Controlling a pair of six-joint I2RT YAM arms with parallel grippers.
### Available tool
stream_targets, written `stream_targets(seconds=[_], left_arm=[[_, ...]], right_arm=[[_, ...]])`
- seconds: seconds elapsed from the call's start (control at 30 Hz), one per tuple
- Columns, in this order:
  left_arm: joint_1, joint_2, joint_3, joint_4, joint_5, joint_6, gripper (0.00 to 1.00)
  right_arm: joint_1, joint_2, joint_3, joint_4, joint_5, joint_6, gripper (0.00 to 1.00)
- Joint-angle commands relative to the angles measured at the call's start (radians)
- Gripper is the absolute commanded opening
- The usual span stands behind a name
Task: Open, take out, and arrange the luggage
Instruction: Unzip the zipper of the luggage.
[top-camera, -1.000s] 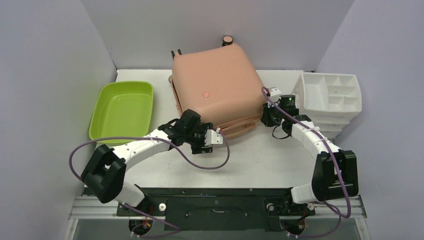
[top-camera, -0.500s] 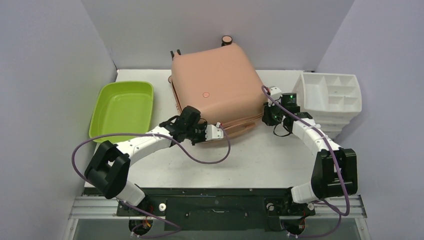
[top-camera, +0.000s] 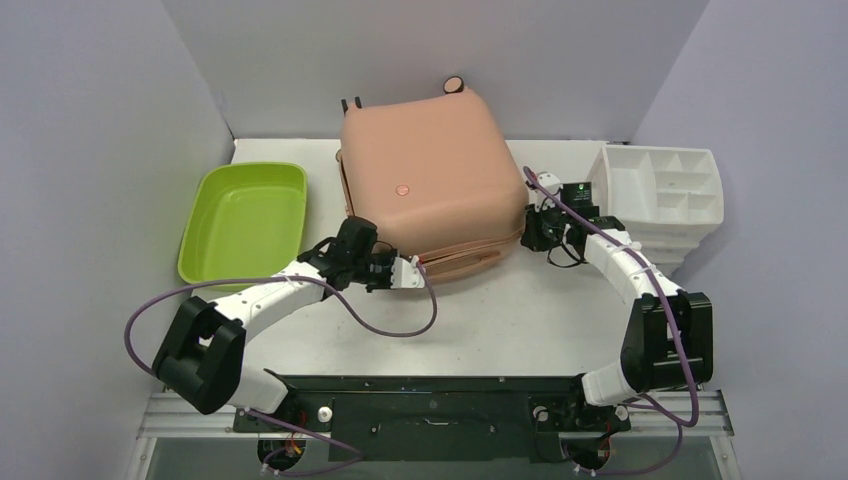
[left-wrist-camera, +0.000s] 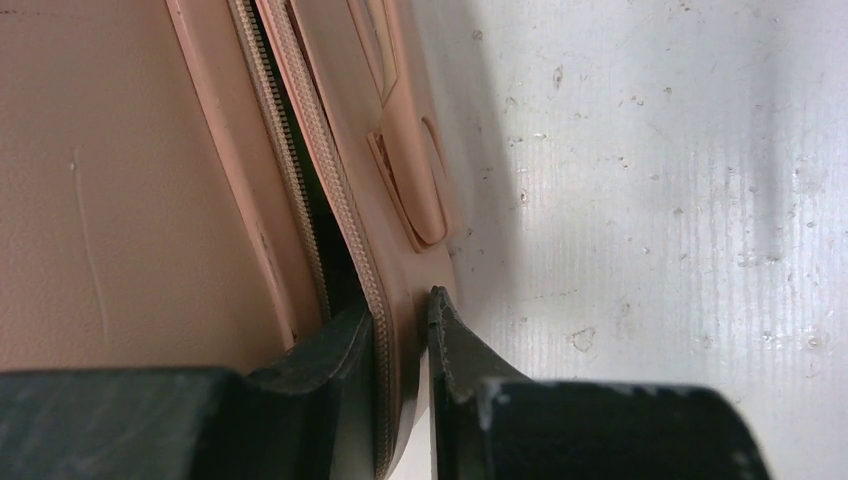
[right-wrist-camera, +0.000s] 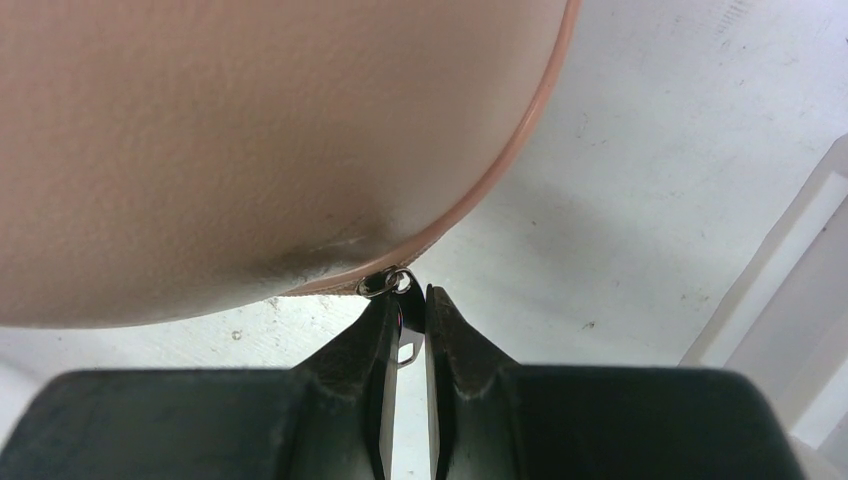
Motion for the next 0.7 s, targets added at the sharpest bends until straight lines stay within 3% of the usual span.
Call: stream_targets(seconds=[0.0, 0.23, 0.67], left_arm=[[0.075, -0.023, -0.061, -0.116, -0.12, 0.053, 0.0], [0.146, 0.01, -0.069, -0.115, -0.097, 0.09, 0.0], [0.214, -0.004, -0.111, -0.181, -0.044, 0.232, 0.0]], right_arm=[[-0.048, -0.022, 0.064, 0.14, 0.186, 0.042, 0.01], [-0.085, -0.001, 0.044, 0.195, 0.24, 0.162, 0.02], [-0.096, 0.105, 0.1, 0.293, 0.336, 0.088, 0.08]])
